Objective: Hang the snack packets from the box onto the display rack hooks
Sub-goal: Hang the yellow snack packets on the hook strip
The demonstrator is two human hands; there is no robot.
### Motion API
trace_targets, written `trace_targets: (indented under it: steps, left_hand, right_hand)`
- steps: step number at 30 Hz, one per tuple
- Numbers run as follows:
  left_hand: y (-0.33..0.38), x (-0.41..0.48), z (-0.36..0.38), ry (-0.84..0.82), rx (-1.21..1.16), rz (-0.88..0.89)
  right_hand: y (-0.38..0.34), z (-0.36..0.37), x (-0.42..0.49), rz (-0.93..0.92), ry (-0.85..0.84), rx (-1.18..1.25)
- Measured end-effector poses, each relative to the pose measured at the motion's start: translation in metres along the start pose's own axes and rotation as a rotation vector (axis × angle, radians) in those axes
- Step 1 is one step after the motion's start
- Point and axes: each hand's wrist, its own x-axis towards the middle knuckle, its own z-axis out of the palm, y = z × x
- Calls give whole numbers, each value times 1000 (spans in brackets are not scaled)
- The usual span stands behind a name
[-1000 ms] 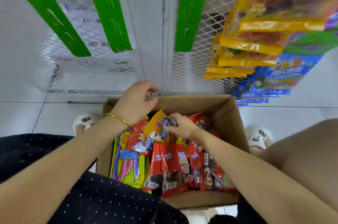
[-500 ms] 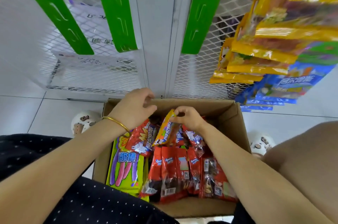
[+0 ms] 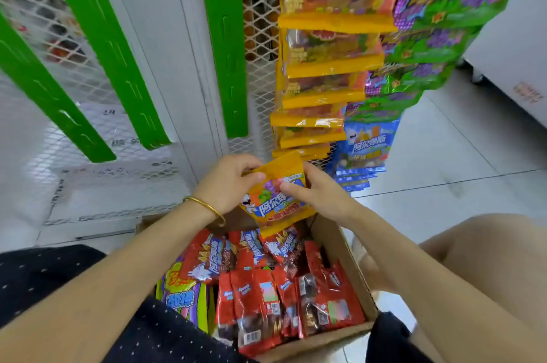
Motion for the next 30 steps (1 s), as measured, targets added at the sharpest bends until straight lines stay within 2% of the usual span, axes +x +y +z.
trace_targets:
  steps: [7, 11, 14, 16, 18, 20, 23, 26, 28, 30]
  left_hand:
    - [99, 10, -59, -17, -54, 168]
    - [162, 14, -94, 32, 12, 302]
    - [208, 19, -131, 201, 12, 396]
    - [233, 28, -158, 420, -86, 461]
    - [254, 42, -182, 623, -88, 532]
    - [273, 58, -200, 701, -97, 537]
    - [293, 78, -217, 640, -154, 485]
    - [308, 91, -226, 539, -224, 440]
    - [316, 95, -230, 494, -197, 433]
    - [320, 96, -237, 469, -94, 430]
  right_hand:
    - [-87, -39, -33, -258, 247, 7]
    - [-147, -64, -41, -484, 515, -53]
    - [-189, -86, -43, -607, 659, -156]
    - [-218, -102, -41, -671, 742, -241]
    - [-246, -117, -36, -721, 815, -282]
    - [-272, -127, -29, -774, 863, -234]
    - [-308, -137, -17, -828, 912, -249]
    - [-331, -144, -1, -856, 949, -480]
    - [-338, -147, 14, -875, 963, -586]
    - [-343, -149, 26, -872, 963, -592]
